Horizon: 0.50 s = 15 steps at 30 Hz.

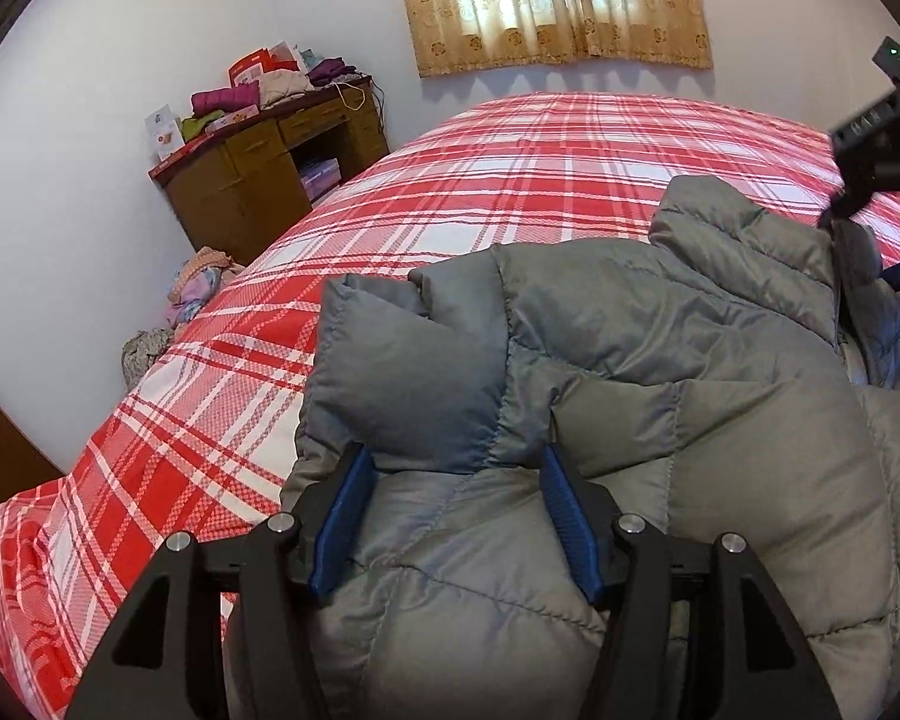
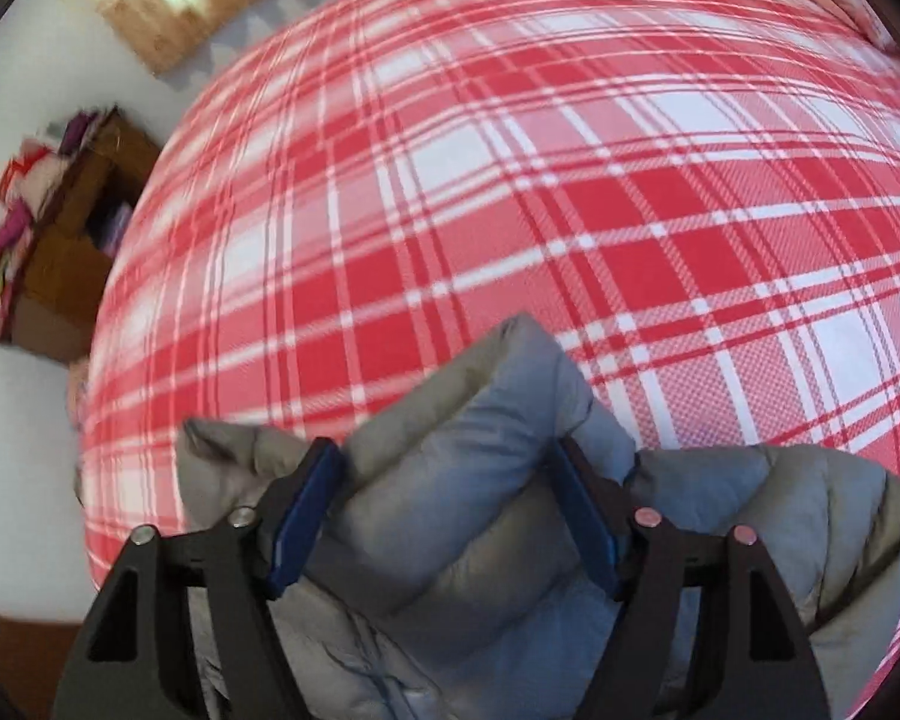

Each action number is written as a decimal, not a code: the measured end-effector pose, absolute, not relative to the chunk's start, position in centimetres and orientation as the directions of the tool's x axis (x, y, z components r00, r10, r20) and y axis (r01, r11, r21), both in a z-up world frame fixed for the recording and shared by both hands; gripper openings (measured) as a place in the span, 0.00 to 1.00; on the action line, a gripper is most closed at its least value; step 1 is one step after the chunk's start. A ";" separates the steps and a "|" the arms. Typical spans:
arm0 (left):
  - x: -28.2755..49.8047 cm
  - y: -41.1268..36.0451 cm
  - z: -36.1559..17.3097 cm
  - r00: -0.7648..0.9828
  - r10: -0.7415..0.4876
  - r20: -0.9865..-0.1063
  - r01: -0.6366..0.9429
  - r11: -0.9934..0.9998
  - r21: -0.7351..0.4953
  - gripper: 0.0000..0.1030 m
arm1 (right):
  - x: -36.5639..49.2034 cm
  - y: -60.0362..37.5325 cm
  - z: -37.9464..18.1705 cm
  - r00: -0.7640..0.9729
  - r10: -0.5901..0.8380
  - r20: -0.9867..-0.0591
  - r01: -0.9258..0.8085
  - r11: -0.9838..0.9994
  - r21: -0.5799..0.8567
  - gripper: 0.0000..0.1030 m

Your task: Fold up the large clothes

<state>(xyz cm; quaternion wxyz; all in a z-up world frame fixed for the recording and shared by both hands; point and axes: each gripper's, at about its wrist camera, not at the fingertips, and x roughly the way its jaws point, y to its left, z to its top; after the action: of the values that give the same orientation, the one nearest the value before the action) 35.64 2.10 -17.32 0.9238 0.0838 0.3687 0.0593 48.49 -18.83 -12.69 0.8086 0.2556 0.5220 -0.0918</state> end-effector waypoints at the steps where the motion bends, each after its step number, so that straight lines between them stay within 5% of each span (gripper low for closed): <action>1: 35.6 2.1 -17.3 0.721 0.170 -0.672 -0.048 0.979 0.197 0.58 | 47.9 -18.7 -12.4 0.438 0.122 -0.891 0.398 0.862 0.313 0.51; 4: 35.6 2.2 -17.3 0.721 0.166 -0.673 -0.047 0.980 0.192 0.59 | 45.5 -18.9 -11.3 0.433 0.151 -0.889 0.356 0.877 0.323 0.21; 15: 35.7 2.6 -17.3 0.717 0.156 -0.679 -0.044 0.983 0.179 0.60 | 36.5 -21.0 -14.4 0.475 0.095 -0.875 0.390 0.868 0.306 0.12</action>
<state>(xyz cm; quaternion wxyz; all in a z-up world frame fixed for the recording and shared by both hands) 35.72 2.56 -17.28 0.9235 0.0751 0.3721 0.0543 36.51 -21.03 -14.45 0.8243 0.2405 0.5046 -0.0896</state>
